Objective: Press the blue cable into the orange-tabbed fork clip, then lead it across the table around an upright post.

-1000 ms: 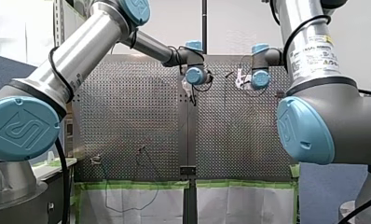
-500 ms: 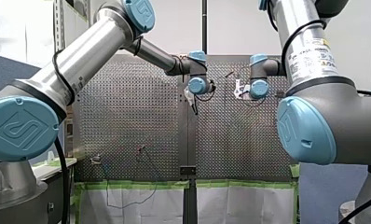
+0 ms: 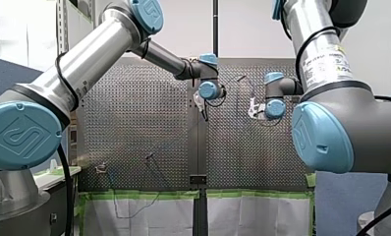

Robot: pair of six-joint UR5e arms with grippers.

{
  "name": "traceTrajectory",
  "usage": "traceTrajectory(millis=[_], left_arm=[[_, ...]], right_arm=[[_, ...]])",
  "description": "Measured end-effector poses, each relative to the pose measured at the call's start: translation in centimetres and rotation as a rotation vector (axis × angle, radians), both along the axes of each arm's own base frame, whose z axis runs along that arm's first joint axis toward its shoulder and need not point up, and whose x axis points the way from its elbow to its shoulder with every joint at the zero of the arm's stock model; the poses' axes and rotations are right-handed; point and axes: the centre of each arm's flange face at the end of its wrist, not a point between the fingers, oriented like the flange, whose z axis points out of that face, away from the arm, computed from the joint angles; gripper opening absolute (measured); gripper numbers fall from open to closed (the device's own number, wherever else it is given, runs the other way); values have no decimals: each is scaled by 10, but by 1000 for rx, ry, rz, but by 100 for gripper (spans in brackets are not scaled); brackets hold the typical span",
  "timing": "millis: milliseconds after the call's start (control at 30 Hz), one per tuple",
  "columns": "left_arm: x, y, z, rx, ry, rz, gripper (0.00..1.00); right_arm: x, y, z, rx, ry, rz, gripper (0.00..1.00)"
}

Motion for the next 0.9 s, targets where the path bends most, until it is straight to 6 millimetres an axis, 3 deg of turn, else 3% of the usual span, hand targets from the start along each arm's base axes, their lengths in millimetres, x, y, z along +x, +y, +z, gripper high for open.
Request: traceTrajectory(millis=[67,133,167,233,267,333,567,900], left_arm=[[0,0,0,2,0,1,40],[0,0,0,5,-1,2,63],[0,0,0,6,-1,3,63],[0,0,0,8,-2,6,83],[-1,0,0,9,-2,7,83],[-1,-1,0,9,-2,9,99],[-3,-2,0,8,0,13,99],[-3,-1,-1,9,1,16,99]], right_arm=[[-1,-1,-7,5,2,0,0],[-1,-1,-15,15,5,1,0],[-1,-1,-18,20,6,1,0],[-1,-2,-27,32,10,1,0],[-1,-2,-31,37,12,1,0],[-1,-2,-40,50,15,0,0],[-1,-4,-68,73,20,-3,0],[-2,-6,-125,116,28,-10,0]])
